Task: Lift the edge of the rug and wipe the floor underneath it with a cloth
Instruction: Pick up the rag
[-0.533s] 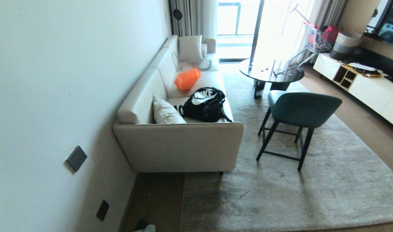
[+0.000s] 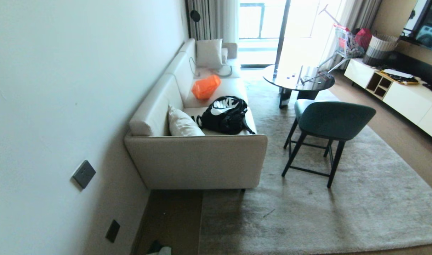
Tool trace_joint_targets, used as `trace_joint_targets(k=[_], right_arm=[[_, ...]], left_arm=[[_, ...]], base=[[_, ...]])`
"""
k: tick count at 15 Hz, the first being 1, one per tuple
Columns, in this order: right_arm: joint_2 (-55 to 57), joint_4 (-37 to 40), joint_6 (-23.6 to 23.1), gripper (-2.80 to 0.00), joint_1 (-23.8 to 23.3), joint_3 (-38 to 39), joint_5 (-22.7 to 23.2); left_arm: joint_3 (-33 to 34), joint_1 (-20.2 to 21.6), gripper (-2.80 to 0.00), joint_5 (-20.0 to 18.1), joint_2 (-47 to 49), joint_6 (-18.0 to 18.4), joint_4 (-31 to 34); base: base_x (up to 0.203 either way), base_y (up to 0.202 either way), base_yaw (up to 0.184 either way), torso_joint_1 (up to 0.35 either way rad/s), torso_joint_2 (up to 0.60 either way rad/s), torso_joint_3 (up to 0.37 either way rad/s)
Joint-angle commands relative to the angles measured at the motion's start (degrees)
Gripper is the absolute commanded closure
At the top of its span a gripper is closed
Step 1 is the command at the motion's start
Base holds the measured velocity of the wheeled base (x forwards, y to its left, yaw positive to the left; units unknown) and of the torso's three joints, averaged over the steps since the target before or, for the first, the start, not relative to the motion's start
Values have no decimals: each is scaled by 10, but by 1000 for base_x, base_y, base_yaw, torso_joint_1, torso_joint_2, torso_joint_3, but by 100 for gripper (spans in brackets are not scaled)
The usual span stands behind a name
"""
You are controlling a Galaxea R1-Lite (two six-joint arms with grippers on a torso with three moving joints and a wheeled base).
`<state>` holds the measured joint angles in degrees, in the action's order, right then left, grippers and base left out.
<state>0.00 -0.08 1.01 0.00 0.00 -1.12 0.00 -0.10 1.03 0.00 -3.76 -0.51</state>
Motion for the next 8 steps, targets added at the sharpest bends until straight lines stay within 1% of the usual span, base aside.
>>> trace_joint_targets(k=[1, 8], right_arm=[[0, 0, 0, 0, 0, 0, 0], [0, 0, 1, 0, 0, 0, 0]], left_arm=[[0, 0, 0, 0, 0, 0, 0], [0, 0, 0, 0, 0, 0, 0]], base=[[0, 0, 0, 0, 0, 0], [0, 0, 0, 0, 0, 0]])
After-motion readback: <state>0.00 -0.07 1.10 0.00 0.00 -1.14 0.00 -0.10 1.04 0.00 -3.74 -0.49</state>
